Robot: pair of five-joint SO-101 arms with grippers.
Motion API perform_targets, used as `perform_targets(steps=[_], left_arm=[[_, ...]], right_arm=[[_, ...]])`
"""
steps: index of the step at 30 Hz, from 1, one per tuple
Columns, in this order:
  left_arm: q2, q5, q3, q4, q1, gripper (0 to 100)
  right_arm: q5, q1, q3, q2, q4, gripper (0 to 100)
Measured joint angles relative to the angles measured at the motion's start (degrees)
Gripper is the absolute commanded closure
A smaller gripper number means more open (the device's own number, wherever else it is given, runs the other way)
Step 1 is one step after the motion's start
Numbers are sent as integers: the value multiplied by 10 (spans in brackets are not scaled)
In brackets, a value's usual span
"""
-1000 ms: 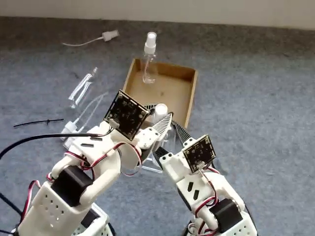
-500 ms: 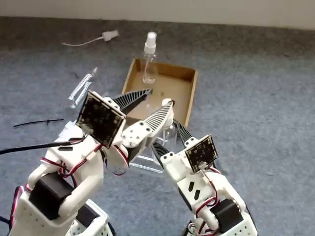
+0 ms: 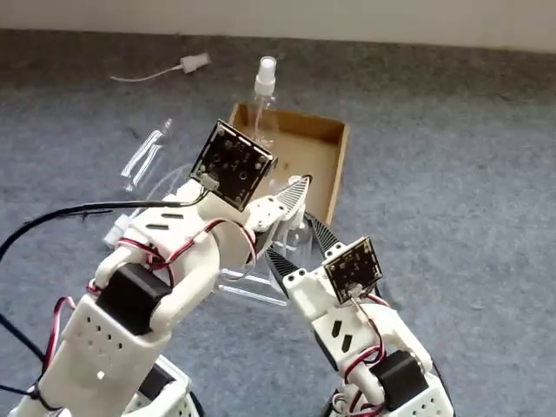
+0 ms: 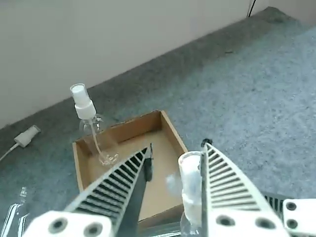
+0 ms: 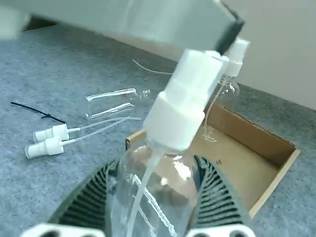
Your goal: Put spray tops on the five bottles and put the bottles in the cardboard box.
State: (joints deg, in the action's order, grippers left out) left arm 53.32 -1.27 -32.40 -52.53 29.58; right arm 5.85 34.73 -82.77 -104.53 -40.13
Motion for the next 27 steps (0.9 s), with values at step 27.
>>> perform_targets(steps=[27], left_arm=[[190,32,-62,-18,-118,840]], right_arm=[[0,-18,1,0,2,995]])
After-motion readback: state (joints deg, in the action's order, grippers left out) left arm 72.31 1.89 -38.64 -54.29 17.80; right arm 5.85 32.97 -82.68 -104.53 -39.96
